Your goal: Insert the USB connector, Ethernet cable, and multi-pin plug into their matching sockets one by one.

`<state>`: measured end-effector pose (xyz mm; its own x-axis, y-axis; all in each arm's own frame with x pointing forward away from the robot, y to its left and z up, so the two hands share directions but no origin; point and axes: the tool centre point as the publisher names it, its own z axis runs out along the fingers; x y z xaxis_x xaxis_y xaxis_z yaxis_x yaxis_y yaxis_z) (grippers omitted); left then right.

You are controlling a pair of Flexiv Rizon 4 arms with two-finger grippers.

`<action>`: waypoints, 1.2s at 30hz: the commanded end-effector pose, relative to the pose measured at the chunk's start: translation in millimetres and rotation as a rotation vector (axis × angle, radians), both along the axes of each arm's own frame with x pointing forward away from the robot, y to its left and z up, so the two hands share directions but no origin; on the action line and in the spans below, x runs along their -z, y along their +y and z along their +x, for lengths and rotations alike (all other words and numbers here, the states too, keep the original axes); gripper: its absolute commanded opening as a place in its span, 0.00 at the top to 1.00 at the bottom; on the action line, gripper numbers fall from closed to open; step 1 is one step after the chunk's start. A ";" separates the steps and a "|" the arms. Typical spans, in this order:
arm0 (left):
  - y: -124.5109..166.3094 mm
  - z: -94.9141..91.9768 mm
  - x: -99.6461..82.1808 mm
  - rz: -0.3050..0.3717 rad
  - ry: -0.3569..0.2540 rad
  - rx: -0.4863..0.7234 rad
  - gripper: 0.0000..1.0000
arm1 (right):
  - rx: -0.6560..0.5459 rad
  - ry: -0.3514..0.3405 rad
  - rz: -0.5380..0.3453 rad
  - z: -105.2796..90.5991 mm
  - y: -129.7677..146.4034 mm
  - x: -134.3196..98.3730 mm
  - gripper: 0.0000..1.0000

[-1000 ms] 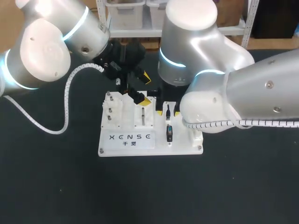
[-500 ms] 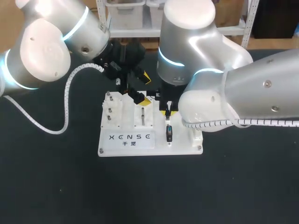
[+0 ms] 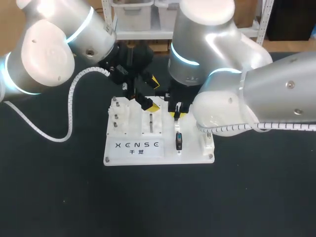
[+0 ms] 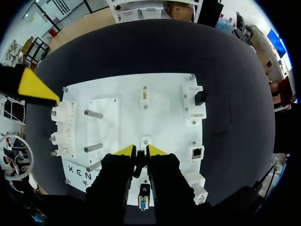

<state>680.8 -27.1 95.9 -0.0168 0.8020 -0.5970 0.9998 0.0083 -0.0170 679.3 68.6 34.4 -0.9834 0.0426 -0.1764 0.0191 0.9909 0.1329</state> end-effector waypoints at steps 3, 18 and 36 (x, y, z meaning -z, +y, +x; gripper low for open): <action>-0.7 1.2 -0.1 0.004 0.002 0.001 0.00 | -0.003 -0.033 0.008 -2.8 -28.2 -14.1 1.00; -0.7 1.2 -0.1 0.004 0.002 0.001 0.00 | 0.056 -0.017 -0.055 -8.0 -83.3 -3.0 1.00; -0.7 1.2 -0.1 0.004 0.002 0.001 0.00 | 0.050 0.000 -0.056 -11.2 -79.6 3.3 1.00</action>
